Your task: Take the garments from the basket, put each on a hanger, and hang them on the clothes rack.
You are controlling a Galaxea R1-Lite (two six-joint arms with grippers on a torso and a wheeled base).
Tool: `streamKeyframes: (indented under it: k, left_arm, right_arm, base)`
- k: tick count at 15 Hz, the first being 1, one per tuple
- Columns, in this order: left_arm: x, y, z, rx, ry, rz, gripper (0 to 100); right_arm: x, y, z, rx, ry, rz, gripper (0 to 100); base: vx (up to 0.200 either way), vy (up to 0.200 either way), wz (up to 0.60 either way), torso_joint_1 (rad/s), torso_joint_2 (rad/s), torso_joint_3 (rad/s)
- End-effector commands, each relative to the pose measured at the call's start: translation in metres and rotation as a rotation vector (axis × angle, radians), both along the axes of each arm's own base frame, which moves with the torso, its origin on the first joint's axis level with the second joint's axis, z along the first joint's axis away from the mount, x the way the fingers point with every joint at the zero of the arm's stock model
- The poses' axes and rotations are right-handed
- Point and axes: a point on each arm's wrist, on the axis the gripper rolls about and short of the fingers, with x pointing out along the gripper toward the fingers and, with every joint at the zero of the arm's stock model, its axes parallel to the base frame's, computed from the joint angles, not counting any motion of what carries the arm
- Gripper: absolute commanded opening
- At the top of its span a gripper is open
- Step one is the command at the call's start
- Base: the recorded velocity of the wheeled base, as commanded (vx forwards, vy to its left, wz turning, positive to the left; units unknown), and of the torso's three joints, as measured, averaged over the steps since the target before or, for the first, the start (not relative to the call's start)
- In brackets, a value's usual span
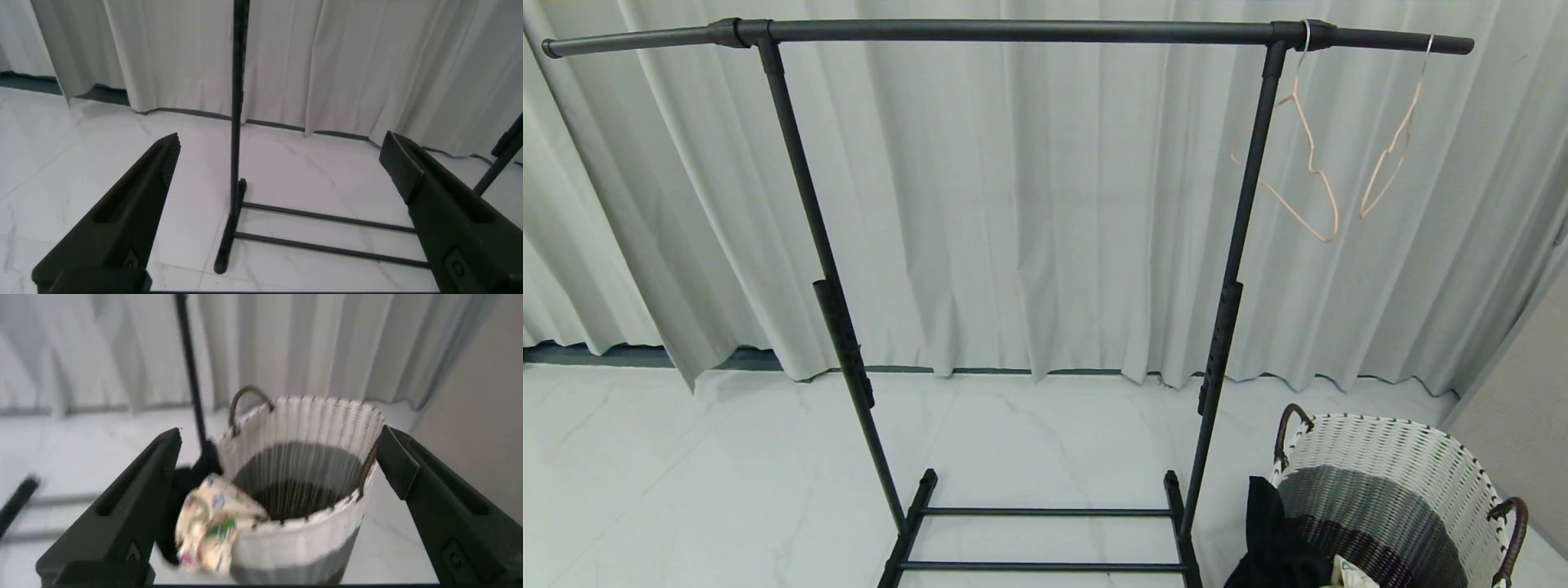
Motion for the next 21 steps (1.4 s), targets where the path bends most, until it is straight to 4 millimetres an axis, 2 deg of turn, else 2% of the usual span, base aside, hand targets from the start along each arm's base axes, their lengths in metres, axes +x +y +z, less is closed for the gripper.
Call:
streamKeyframes:
  k: [1,2,3,5,8,10,14,16,21]
  left_arm:
    - [0.000,0.000,0.000,0.000,0.001,0.000,100]
    - [0.000,0.000,0.000,0.000,0.001,0.000,100]
    - [0.000,0.000,0.000,0.000,0.001,0.000,100]
    - [0.000,0.000,0.000,0.000,0.001,0.000,100]
    - [0.000,0.000,0.000,0.000,0.001,0.000,100]
    - [0.000,0.000,0.000,0.000,0.001,0.000,100]
    - [0.000,0.000,0.000,0.000,0.001,0.000,100]
    - [0.000,0.000,0.000,0.000,-0.001,0.000,100]
    - [0.000,0.000,0.000,0.000,0.001,0.000,100]
  right_arm:
    - [0.000,-0.001,0.033,-0.062,0.107,0.076,100]
    - [0.006,-0.001,0.040,-0.105,0.189,0.137,100]
    - [0.023,0.000,0.051,-0.190,0.321,0.244,100]
    - [0.063,0.010,0.054,-0.354,0.534,0.378,100]
    - [0.118,0.025,0.037,-0.481,0.788,0.459,100]
    - [0.144,0.032,0.022,-0.493,0.899,0.479,100]
    - [0.175,0.041,-0.010,-0.519,1.056,0.515,100]
    - [0.187,0.043,-0.022,-0.547,1.091,0.478,100]
    - [0.212,0.047,-0.046,-0.633,1.089,0.459,100]
  base:
    - [0.000,0.000,0.00,0.000,0.00,0.000]
    - [0.000,0.000,0.00,0.000,0.00,0.000]
    - [0.000,0.000,0.00,0.000,0.00,0.000]
    - [0.000,0.000,0.00,0.000,0.00,0.000]
    - [0.000,0.000,0.00,0.000,0.00,0.000]
    - [0.000,0.000,0.00,0.000,0.00,0.000]
    - [0.000,0.000,0.00,0.000,0.00,0.000]
    - [0.000,0.000,0.00,0.000,0.00,0.000]
    - [0.000,0.000,0.00,0.000,0.00,0.000]
